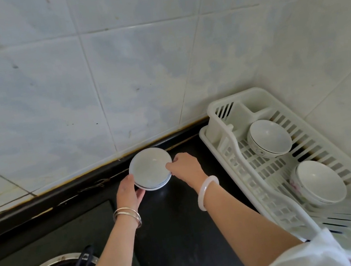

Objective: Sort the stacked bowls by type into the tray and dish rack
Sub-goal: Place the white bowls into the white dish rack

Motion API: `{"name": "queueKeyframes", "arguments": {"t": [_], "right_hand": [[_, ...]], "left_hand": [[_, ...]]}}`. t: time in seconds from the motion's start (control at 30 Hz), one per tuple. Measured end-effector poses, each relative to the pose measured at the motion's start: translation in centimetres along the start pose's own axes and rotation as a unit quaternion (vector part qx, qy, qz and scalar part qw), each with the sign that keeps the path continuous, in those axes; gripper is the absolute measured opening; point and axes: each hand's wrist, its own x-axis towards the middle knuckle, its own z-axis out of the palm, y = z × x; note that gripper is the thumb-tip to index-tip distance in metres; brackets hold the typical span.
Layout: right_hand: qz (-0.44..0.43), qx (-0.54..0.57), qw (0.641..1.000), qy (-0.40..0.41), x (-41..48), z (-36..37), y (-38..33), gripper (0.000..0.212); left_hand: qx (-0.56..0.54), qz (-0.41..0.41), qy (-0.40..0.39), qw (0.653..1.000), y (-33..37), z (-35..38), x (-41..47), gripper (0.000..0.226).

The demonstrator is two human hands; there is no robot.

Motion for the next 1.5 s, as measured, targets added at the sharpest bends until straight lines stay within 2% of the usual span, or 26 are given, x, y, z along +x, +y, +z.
{"name": "queueKeyframes", "arguments": {"t": [0.17, 0.37, 0.5, 0.63, 0.77, 0.83, 1.07, 1.2, 1.4, 1.5], "right_hand": [[0.051, 0.198, 0.976, -0.08, 0.1, 0.3, 0.4, 0.043], [0.018, 0.263, 0.964, -0.039, -1.2, -0.3, 1.5, 0.042], [-0.014, 0.304, 0.952, 0.01, -3.3, -3.5, 1.9, 0.043], [-0.025, 0.338, 0.939, 0.065, -5.9, -8.8, 2.8, 0.045], [-0.023, 0.348, 0.928, 0.13, -8.0, -14.2, 5.0, 0.043], [-0.01, 0.345, 0.925, 0.156, -8.8, -16.3, 6.6, 0.042], [0.047, 0.379, 0.901, 0.206, -10.1, -19.5, 12.8, 0.044], [0.083, 0.404, 0.885, 0.218, -10.0, -19.3, 15.3, 0.045], [0.125, 0.461, 0.858, 0.191, -9.5, -18.2, 17.6, 0.044], [0.143, 0.452, 0.858, 0.195, -9.3, -17.8, 18.4, 0.041]], "left_hand": [[-0.026, -0.04, 0.009, 0.999, 1.1, 0.4, -0.4, 0.028], [0.009, -0.034, 0.005, 0.999, 2.1, 1.3, -2.5, 0.035], [0.034, 0.008, -0.048, 0.998, 3.0, 3.6, -5.0, 0.018], [0.057, 0.025, -0.127, 0.99, 3.8, 7.7, -8.0, 0.018], [0.097, 0.01, -0.208, 0.973, 3.2, 12.5, -10.9, 0.018], [0.136, -0.013, -0.237, 0.962, 2.4, 14.8, -12.0, 0.028], [0.263, -0.065, -0.298, 0.915, -1.5, 21.2, -13.2, 0.037], [0.33, -0.08, -0.3, 0.892, -3.6, 23.6, -13.0, 0.037], [0.42, -0.058, -0.288, 0.859, -5.9, 25.5, -11.6, 0.03], [0.452, -0.053, -0.279, 0.846, -6.9, 26.2, -11.2, 0.026]]}}
